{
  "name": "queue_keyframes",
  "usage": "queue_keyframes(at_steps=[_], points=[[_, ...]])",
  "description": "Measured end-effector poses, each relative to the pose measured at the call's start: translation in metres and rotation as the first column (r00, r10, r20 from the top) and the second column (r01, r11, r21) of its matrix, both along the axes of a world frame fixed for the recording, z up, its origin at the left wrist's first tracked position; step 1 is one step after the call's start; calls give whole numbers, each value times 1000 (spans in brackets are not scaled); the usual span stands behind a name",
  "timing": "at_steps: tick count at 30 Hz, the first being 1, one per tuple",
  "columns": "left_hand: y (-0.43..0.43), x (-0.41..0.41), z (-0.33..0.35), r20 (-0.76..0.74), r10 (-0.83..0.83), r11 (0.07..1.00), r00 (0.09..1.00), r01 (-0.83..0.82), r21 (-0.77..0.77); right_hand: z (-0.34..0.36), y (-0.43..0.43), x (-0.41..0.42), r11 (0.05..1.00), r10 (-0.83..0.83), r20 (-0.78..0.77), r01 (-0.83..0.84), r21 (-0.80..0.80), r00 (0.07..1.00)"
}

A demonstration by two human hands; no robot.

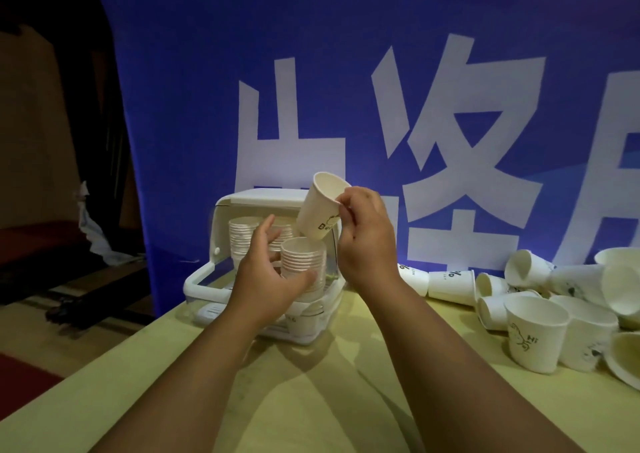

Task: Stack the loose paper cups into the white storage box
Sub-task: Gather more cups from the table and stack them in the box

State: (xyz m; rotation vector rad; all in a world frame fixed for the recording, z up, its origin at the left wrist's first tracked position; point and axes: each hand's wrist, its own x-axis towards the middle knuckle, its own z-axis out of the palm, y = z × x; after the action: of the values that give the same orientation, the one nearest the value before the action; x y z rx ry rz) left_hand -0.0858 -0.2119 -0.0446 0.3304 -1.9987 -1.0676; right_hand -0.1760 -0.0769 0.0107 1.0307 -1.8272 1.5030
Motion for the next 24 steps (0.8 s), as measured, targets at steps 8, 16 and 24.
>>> queue_keyframes(at_steps=[8,16,24], points=[[-1,3,3,101,5,1000,995,-4,-12,-10,-7,3,953,41,-37,-28,300,998],[-9,8,4,109,-14,1000,994,15,-8,-8,-7,6,983,48,86,-62,174,995],[-10,9,4,158,-25,999,987,32,-40,-16,-7,3,931,-45,170,-20,363,984]])
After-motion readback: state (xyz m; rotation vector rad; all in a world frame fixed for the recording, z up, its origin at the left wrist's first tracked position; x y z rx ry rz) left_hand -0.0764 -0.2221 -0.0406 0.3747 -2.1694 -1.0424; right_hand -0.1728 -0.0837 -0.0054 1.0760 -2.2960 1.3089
